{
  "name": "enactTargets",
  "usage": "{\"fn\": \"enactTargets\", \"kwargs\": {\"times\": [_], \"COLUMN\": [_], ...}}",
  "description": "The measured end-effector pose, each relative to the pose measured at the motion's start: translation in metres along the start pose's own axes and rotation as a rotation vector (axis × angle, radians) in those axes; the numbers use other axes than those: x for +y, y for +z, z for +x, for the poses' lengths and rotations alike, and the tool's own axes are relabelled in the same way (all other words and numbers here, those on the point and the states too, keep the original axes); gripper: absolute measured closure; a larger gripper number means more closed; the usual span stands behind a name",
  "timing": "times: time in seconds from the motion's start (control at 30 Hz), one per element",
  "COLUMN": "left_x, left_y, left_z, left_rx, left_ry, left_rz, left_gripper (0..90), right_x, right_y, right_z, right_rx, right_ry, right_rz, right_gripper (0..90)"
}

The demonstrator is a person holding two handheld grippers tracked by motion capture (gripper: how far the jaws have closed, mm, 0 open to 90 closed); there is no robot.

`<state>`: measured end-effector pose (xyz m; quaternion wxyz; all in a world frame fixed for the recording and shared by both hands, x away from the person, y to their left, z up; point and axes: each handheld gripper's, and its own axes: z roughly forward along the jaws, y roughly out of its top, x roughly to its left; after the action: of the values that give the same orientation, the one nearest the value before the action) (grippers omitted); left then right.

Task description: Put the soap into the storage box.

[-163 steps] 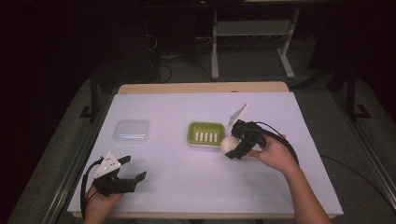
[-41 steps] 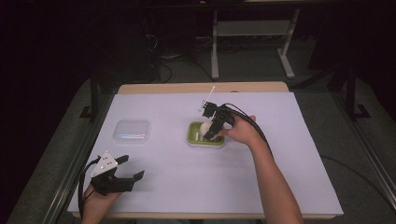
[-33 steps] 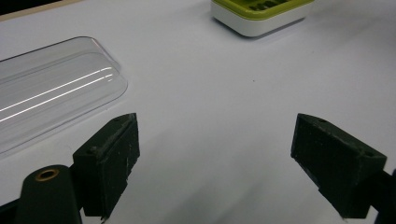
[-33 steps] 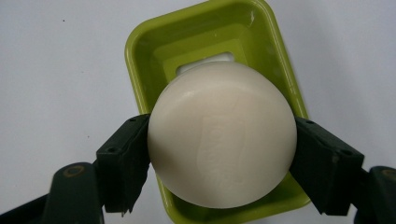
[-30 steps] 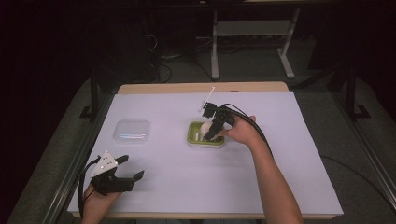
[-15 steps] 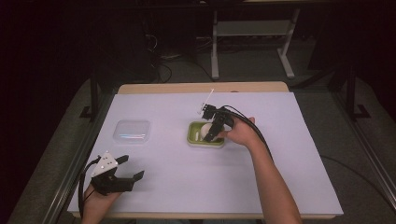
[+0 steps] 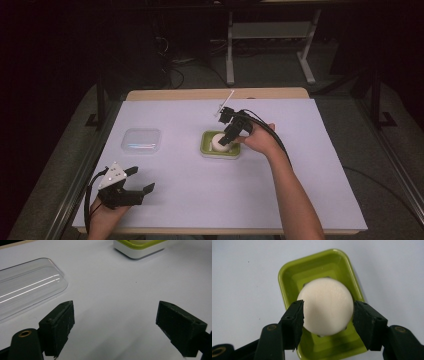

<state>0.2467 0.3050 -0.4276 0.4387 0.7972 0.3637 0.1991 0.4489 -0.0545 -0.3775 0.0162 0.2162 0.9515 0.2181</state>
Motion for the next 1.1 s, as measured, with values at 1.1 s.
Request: {"fn": "enactTargets", "kwargs": {"times": [1.1], "left_x": [-0.001], "left_y": [-0.001], "left_z": [0.003], "left_rx": [0.006], "left_ry": [-0.016], "left_rz": [-0.007], "left_gripper": [15.0], "right_x": [-0.014], "right_y": [-0.014], "right_z": [-0.002], "right_rx": [0.039], "right_ry": [0.039], "right_rz": [-0.038], "right_gripper": [35.4]}}
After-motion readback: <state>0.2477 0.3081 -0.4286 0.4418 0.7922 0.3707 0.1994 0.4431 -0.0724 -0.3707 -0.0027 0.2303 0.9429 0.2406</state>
